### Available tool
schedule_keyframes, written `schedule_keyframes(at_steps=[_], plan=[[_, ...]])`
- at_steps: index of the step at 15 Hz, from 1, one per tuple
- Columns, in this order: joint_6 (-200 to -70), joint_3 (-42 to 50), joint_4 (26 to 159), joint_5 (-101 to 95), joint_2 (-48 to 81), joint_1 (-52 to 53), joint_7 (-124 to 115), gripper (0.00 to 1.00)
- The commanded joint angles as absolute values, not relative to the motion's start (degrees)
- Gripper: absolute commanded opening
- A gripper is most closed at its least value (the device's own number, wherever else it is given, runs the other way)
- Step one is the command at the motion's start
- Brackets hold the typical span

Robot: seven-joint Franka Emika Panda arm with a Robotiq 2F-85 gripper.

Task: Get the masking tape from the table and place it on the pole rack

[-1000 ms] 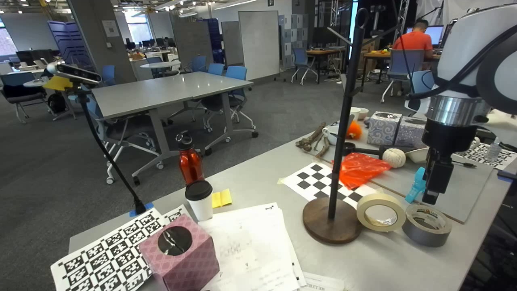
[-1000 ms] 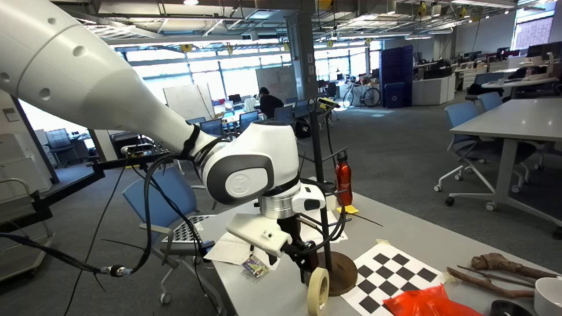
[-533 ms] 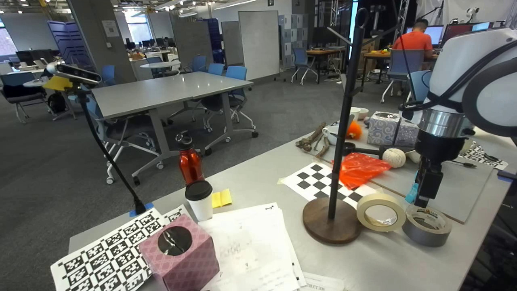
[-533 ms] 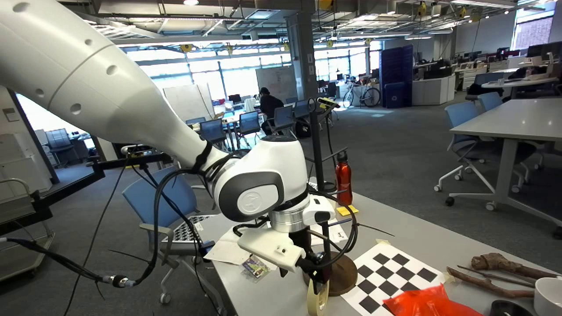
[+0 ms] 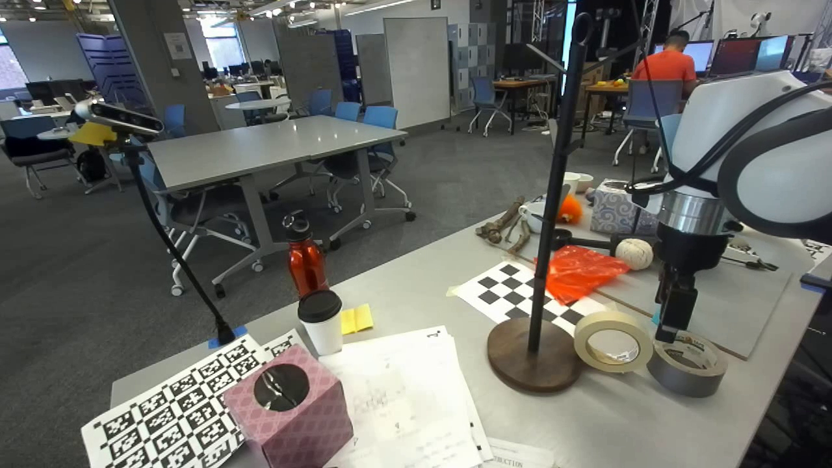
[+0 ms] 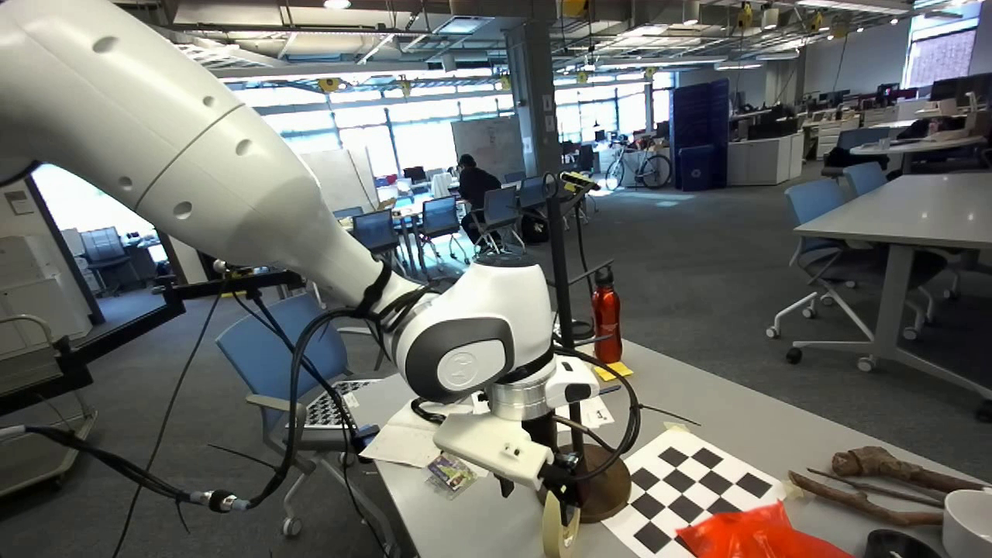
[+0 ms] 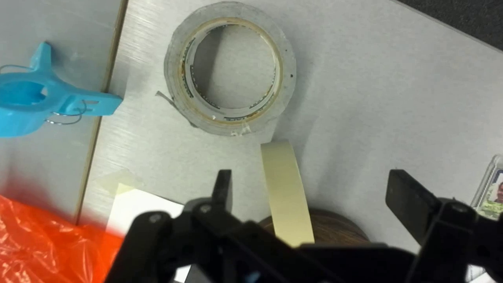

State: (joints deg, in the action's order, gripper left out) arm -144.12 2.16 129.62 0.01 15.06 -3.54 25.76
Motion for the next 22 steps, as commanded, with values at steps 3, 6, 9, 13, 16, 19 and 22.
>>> schedule_keyframes(at_steps=[3,6,9,13,16,19,22], plan=[[-147.74,0.85,126.28,-1.49,19.57,-5.02,27.52,1.0],[-150.8,0.56,125.38,-1.75,21.43,-5.27,27.64,1.0],[-152.51,0.13,124.56,-1.67,22.88,-5.74,27.47,1.0],[-153.48,0.17,123.84,-2.54,23.96,-5.91,26.83,0.58],[-153.53,0.45,123.5,-3.76,24.14,-5.85,26.47,0.35],[-153.36,0.23,123.64,-4.3,23.71,-6.17,26.56,0.11],[-152.39,-0.86,124.61,-2.57,22.02,-7.2,27.37,0.08]])
